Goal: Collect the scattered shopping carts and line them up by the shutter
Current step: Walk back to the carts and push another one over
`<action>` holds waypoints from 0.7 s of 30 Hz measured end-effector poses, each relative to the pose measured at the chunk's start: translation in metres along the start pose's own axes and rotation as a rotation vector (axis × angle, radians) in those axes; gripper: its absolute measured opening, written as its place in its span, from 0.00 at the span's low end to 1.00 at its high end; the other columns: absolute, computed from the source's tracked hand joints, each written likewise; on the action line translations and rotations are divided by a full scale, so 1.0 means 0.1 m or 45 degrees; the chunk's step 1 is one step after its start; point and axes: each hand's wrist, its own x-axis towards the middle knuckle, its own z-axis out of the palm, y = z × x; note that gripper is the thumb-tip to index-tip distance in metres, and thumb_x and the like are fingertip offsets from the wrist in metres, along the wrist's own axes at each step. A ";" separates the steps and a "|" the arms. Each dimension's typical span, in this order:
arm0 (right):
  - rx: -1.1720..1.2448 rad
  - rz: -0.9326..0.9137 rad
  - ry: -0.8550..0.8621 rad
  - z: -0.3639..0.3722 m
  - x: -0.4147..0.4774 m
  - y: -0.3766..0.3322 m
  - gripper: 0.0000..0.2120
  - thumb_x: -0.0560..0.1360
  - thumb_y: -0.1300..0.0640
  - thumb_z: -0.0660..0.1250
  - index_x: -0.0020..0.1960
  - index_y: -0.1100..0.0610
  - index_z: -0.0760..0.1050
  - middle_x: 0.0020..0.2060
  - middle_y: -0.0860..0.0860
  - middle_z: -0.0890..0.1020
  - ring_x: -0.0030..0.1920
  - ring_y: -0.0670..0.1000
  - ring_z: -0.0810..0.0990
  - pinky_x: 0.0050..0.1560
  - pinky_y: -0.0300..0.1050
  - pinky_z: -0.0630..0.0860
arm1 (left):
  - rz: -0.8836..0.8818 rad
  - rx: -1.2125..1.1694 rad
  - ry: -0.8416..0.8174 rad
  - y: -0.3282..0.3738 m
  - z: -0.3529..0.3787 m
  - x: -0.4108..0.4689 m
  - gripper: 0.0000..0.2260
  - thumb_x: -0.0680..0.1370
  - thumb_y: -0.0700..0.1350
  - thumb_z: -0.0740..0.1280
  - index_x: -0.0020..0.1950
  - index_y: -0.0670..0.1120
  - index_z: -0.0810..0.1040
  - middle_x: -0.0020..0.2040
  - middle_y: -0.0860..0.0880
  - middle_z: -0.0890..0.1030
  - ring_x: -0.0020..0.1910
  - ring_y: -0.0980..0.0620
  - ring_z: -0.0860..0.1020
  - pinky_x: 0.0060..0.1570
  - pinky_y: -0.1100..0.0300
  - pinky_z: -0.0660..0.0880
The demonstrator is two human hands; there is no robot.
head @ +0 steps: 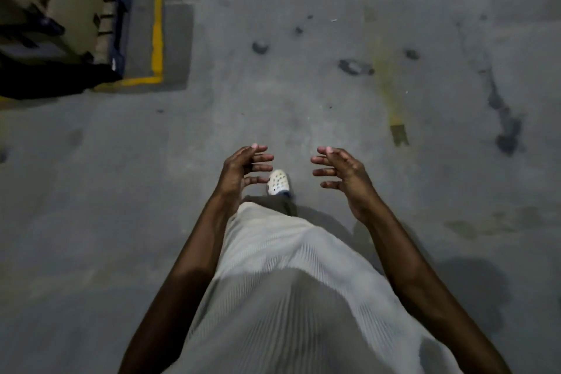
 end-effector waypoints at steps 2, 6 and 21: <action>0.020 -0.026 0.028 -0.14 0.45 -0.42 0.14 0.83 0.47 0.64 0.63 0.52 0.80 0.55 0.50 0.87 0.54 0.55 0.85 0.54 0.52 0.79 | 0.003 -0.004 -0.019 0.39 0.18 0.55 0.15 0.84 0.50 0.62 0.61 0.42 0.81 0.55 0.41 0.85 0.49 0.45 0.83 0.47 0.50 0.79; 0.069 -0.056 0.144 -0.46 1.19 -1.17 0.14 0.84 0.49 0.64 0.64 0.54 0.80 0.55 0.51 0.87 0.50 0.52 0.85 0.48 0.45 0.79 | 0.000 0.104 -0.108 1.20 0.59 1.42 0.17 0.83 0.53 0.64 0.62 0.43 0.81 0.57 0.41 0.85 0.51 0.44 0.83 0.49 0.49 0.79; 0.118 -0.019 0.067 -2.21 5.16 -3.32 0.14 0.83 0.52 0.66 0.65 0.58 0.79 0.51 0.51 0.87 0.45 0.50 0.85 0.44 0.44 0.76 | -0.032 0.100 -0.103 3.23 2.62 5.06 0.21 0.78 0.56 0.66 0.62 0.42 0.81 0.58 0.39 0.84 0.50 0.43 0.83 0.49 0.48 0.79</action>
